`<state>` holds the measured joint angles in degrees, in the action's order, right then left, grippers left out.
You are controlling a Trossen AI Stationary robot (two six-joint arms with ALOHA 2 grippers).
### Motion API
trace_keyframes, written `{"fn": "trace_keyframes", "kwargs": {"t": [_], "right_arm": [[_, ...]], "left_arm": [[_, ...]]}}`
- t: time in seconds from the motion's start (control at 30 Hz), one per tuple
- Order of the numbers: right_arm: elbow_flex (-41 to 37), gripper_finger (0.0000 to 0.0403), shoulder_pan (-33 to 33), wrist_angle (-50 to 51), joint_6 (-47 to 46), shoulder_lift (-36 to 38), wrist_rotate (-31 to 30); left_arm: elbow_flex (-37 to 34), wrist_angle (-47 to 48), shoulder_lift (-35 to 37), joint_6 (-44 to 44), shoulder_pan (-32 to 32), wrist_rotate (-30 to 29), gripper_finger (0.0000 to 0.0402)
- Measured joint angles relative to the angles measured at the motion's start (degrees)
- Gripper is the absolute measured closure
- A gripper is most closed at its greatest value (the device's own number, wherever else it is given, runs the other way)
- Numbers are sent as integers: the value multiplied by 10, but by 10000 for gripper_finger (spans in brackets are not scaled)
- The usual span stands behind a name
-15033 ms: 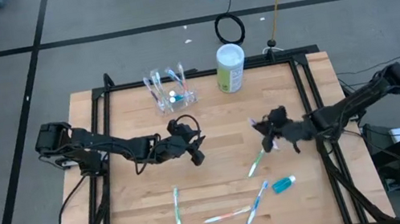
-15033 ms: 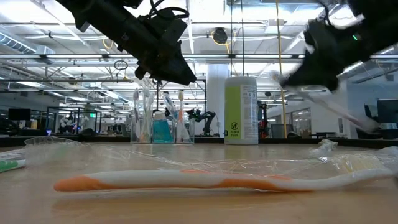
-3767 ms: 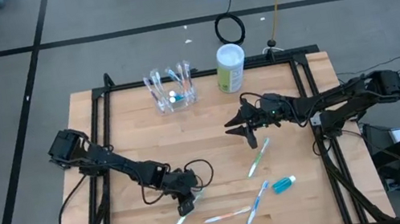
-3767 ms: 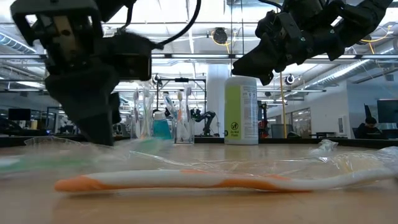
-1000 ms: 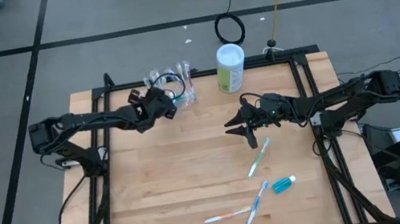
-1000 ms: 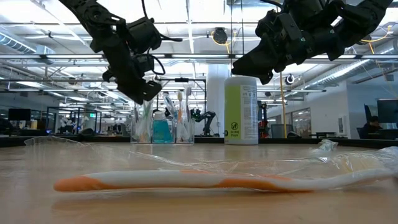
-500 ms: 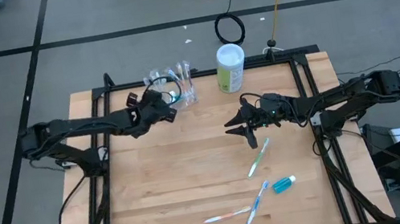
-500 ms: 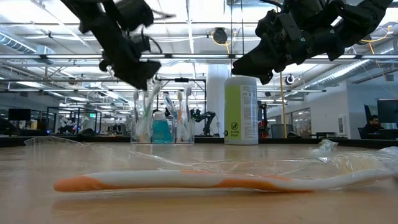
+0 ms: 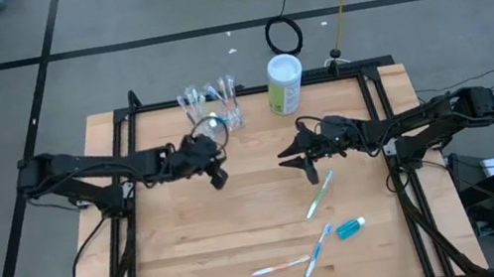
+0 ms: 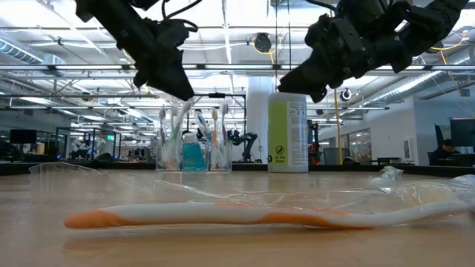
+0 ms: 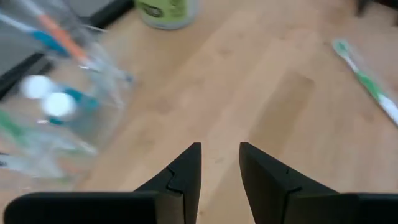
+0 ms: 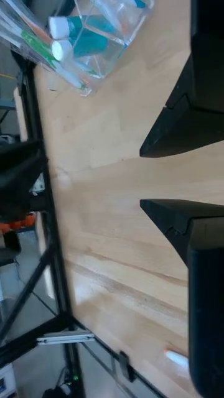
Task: Pick & Place toothbrushing station
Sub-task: Put the blue mouthwash into the transparent organizer
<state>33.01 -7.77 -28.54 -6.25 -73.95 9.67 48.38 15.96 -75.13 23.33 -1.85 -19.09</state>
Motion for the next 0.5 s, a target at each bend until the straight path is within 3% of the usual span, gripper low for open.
{"fn": "trace_keyframes", "kwargs": {"t": [0.27, 0.5], "right_arm": [[0, 292, 11, 106, 8, 7, 10], [0, 310, 119, 169, -1, 77, 7]], "left_arm": [[0, -47, -59, 6, 60, 1, 286], [0, -64, -85, 10, 88, 2, 286]]}}
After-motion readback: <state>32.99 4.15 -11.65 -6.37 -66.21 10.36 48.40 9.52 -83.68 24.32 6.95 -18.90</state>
